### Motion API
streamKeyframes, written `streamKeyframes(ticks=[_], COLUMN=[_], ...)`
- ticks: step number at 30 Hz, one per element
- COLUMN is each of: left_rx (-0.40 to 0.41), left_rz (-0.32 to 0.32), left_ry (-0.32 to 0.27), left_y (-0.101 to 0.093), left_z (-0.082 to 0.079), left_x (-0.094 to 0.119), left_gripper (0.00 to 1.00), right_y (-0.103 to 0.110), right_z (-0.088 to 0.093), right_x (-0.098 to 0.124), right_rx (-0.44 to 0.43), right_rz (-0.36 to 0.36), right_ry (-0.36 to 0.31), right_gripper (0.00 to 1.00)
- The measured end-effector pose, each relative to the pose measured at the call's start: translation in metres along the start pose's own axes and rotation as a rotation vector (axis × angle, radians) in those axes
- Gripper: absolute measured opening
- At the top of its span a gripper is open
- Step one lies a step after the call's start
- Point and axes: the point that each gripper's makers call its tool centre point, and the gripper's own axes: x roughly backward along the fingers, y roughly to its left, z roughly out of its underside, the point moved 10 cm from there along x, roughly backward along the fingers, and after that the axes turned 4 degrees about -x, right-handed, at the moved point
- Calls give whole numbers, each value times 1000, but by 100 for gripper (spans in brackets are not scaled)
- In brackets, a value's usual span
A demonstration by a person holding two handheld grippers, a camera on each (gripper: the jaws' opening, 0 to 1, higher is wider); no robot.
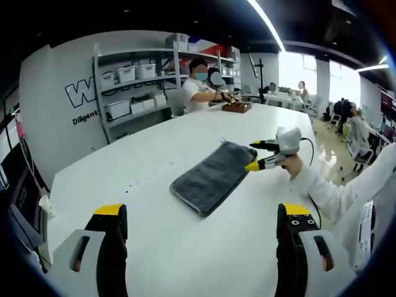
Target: Open the folded towel by lifting each exposed corner and separating the folded layers until the towel lies flat within the target outline without major curled edges
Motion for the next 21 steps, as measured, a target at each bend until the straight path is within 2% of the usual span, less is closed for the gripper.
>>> streamKeyframes(ticks=[6, 14, 18, 21], left_rx=[5, 6, 9, 8], left_rz=[-3, -7, -11, -6], left_ry=[2, 5, 5, 7], left_y=[1, -2, 1, 0], left_z=[0, 1, -1, -1], left_x=[-1, -2, -2, -3], left_gripper=[100, 100, 100, 100], right_y=[16, 43, 61, 79], right_z=[-5, -9, -9, -10], right_x=[4, 0, -6, -14], right_rx=[-88, 3, 168, 302], right_rz=[-108, -188, -176, -148], right_ry=[-38, -35, -1, -3], right_gripper=[99, 100, 99, 99])
